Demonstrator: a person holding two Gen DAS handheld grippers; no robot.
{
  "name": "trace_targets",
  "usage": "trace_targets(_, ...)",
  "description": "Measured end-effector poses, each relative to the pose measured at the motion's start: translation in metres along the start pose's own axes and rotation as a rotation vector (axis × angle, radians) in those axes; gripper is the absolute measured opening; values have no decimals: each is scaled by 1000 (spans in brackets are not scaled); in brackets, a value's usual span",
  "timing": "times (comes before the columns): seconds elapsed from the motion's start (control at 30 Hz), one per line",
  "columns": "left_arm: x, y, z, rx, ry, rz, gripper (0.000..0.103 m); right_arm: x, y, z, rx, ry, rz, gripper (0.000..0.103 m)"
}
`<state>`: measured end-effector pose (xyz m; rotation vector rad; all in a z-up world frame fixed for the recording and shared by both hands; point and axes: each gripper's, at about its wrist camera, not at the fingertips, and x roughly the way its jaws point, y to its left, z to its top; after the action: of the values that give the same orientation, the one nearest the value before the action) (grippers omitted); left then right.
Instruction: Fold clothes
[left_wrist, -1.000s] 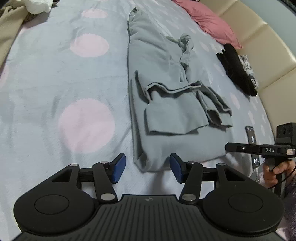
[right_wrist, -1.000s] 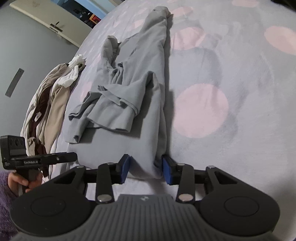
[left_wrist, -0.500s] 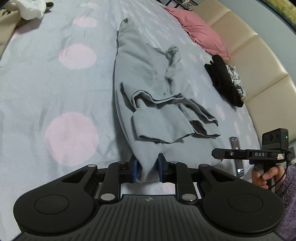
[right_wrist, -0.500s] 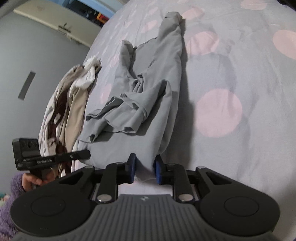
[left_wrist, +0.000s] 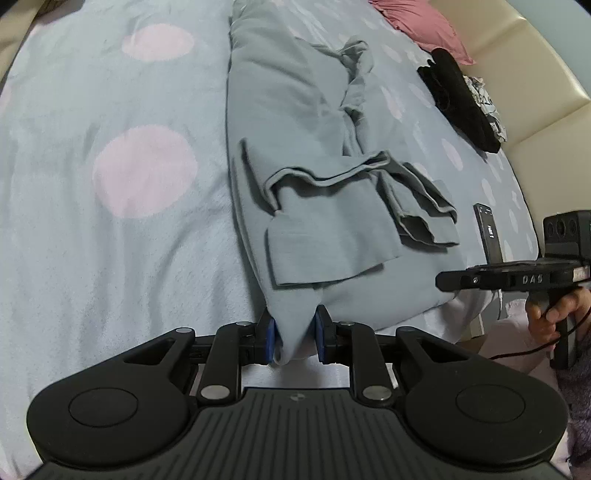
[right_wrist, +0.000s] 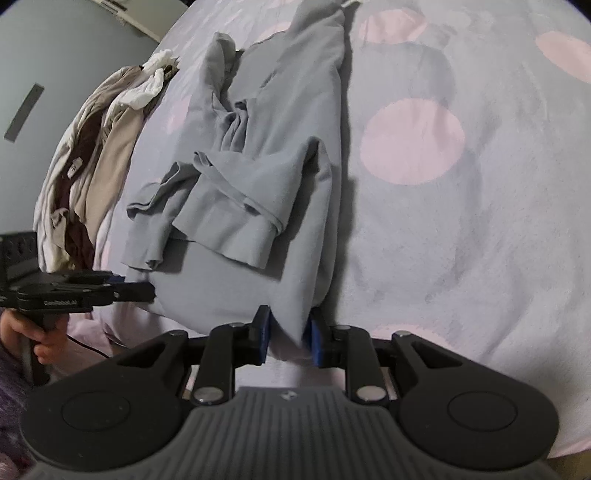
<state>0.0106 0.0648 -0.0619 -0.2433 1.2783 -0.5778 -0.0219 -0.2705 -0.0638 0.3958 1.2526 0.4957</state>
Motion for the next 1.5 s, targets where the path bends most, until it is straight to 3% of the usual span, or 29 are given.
trace_targets(0.1, 0, -6, 3, 46, -6, 26, 24, -8, 10, -1, -66, -30, -61, 36)
trace_targets(0.27, -19, -23, -4, 136, -59, 107, 27, -34, 31, -10, -232, -180, -216, 37)
trace_targets(0.43, -46, -45, -11, 239, -193, 183, 27, -43, 51, -19, -335, -259, -209, 38)
trace_targets(0.53, -48, -56, -15, 280, -197, 168, 27, -36, 62, -23, -376, -249, -199, 40)
trace_targets(0.6, -45, -65, -18, 315, -186, 158, 27, -26, 68, -25, -395, -218, -189, 36)
trace_targets(0.67, -37, -74, -23, 356, -171, 155, 27, -15, 75, -28, -416, -188, -210, 19)
trace_targets(0.73, -25, -80, -26, 380, -146, 148, 27, -5, 78, -29, -437, -172, -233, 15)
trace_targets(0.93, 6, -83, -25, 403, -89, 164, 25, 13, 77, -24, -430, -139, -251, 12)
trace_targets(1.1, 12, -74, -19, 381, -90, 161, 20, 20, 77, -12, -421, -176, -260, 12)
trace_targets(1.5, 4, -67, 18, 338, -236, 151, 18, 15, 82, 34, -404, -298, -289, 13)
